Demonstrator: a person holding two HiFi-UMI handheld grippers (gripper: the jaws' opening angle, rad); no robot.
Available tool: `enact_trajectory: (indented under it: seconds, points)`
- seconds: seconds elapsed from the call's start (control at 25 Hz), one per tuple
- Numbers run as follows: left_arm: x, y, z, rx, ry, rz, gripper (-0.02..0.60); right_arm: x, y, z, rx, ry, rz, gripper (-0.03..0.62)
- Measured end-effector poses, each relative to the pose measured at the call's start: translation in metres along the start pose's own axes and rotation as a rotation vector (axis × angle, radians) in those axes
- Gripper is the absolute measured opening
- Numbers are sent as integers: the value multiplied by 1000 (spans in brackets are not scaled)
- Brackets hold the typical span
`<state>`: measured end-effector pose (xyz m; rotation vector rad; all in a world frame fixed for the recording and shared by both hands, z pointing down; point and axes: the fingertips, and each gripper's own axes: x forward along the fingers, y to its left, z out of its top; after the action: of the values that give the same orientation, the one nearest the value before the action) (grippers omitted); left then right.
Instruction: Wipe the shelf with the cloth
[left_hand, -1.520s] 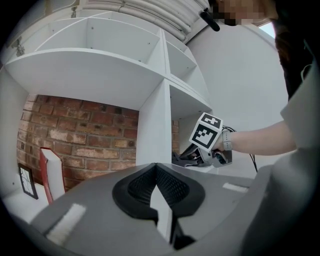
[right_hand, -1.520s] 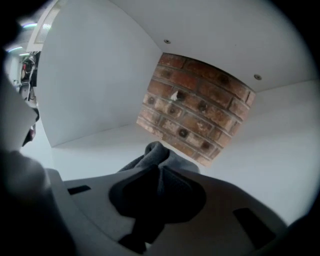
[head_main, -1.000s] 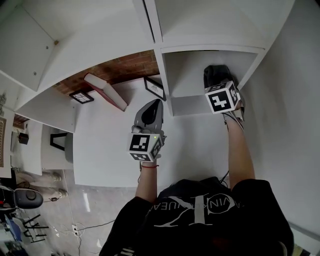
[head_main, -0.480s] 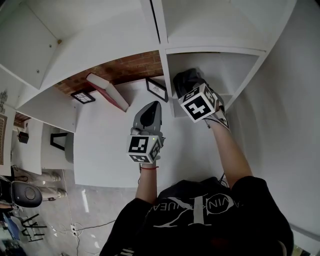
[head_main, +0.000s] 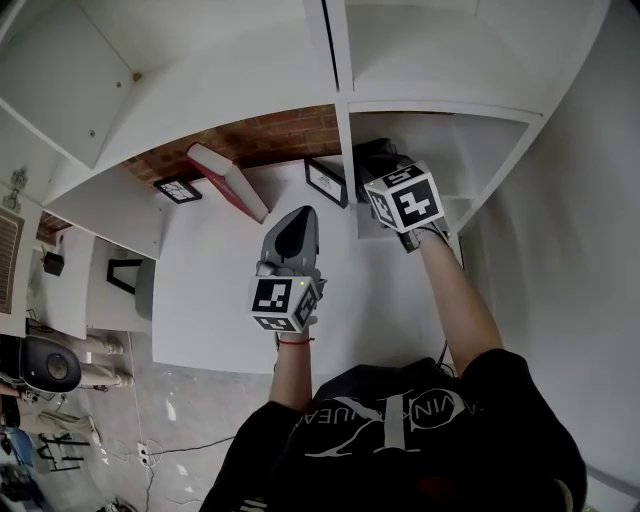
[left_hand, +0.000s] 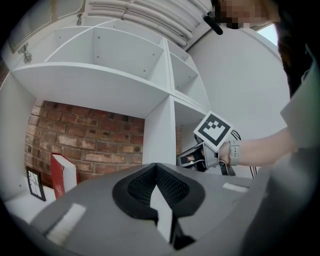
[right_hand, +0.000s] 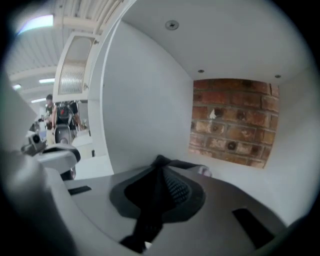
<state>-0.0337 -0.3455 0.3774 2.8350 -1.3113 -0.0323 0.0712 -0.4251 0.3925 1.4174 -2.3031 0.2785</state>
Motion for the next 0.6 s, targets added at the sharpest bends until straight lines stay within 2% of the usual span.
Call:
enact_trajectory:
  seconds: [0.16,0.4,0.6]
  points:
    - [0,-2,3,10,0,-2,-14,-7,-4,19,120,-134,52,36]
    - [2,-8,6,30,5,-16,-14,-27,-11,60,208,-309,109,37]
    - [1,-10,9,41,6,-16,-14,-56,-14,107,225,-480,150,37]
